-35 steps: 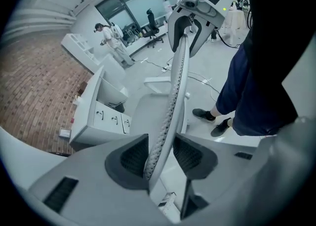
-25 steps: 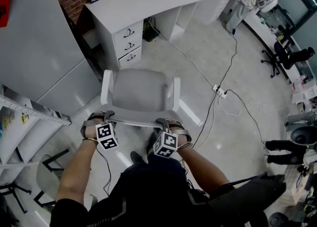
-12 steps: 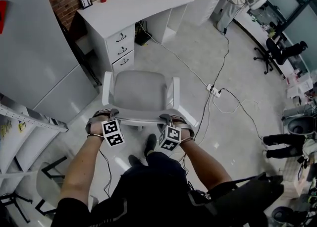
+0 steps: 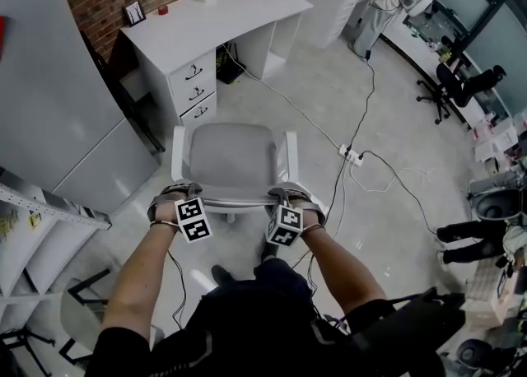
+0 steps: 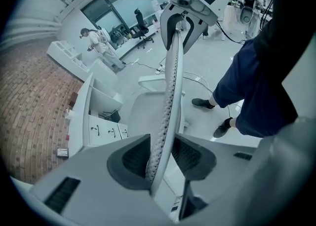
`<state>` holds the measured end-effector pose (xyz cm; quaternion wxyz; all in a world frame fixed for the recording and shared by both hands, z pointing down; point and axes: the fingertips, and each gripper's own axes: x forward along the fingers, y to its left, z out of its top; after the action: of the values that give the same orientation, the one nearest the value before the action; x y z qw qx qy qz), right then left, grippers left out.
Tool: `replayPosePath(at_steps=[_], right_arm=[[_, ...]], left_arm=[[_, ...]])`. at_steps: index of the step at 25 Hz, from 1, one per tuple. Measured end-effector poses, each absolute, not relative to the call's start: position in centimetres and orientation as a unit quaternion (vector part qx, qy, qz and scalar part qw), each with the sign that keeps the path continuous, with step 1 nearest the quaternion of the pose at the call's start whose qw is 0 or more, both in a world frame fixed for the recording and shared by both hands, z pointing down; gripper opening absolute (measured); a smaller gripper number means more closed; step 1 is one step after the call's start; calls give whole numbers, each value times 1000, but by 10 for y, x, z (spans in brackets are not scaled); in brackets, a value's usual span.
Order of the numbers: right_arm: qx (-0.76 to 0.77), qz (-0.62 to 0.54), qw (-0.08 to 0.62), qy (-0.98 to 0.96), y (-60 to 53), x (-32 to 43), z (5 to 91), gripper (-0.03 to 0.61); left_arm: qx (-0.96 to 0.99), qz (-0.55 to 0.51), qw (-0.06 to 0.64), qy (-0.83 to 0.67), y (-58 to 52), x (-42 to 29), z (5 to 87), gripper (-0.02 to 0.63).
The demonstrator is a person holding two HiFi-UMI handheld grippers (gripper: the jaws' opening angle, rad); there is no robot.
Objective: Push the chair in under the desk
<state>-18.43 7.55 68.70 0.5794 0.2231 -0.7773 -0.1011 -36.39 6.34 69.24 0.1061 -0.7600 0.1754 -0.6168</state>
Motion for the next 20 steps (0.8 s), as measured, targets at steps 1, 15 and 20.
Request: replayPosePath(at_steps=[1,15,20], right_arm=[[223,-102,580,-777,72,-182,687,141],[217,-100,585,-775,4,-119,692,147],[207,-88,589,-776,-17,-96,692,147]], left_arm=[[-760,-615,109,177,61,-362,692,138],[-754,-631,74,167,4,-302,697,128],[-753,-634,71,161,-16,-279,698,124]])
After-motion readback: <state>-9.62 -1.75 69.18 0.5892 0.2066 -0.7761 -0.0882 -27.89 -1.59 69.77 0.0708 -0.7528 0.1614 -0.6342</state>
